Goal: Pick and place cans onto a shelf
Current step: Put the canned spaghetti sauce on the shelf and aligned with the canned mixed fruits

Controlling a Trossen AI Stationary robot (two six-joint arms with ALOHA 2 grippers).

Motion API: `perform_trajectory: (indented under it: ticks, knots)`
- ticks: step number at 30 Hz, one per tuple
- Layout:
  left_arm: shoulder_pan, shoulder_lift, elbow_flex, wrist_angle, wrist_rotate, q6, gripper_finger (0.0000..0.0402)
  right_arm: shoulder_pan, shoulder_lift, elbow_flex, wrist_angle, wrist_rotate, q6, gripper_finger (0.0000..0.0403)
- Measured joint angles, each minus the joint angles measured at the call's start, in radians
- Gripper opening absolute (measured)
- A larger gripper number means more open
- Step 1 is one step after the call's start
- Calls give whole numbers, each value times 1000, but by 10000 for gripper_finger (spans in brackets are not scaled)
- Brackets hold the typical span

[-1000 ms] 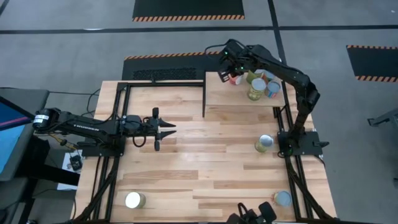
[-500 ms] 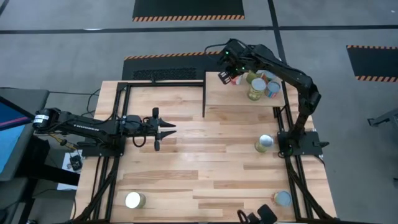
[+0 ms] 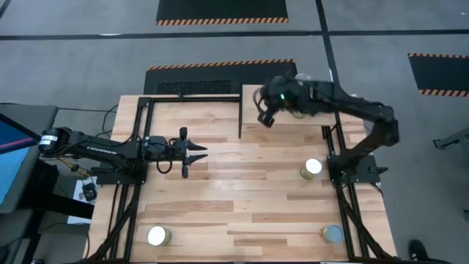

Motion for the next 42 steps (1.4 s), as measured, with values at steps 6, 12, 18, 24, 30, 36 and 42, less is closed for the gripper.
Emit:
perform_trajectory:
  ticks: [6, 12, 18, 24, 30, 36, 42]
  knots:
    - [-13, 0, 0, 3, 0, 7, 100, 119, -142, -355, 384, -38, -39, 18]
    - [-14, 0, 0, 3, 2, 14, 100, 196, -245, -657, 733, -217, -45, 10]
    - [-14, 0, 0, 2, 1, 13, 100, 331, -262, -719, 631, -240, 99, 19]
    - [-14, 0, 0, 1, -2, 12, 100, 519, -253, -719, 339, -240, 415, 6]
    - [-14, 0, 0, 1, -3, 11, 100, 733, -239, -719, 146, -241, 844, 9]
    - [-14, 0, 0, -2, -4, 1, 100, 933, -206, -681, 8, -285, 1264, 20]
    - [-14, 0, 0, -3, -4, 1, 100, 1043, -155, -677, -84, -411, 1585, 59]
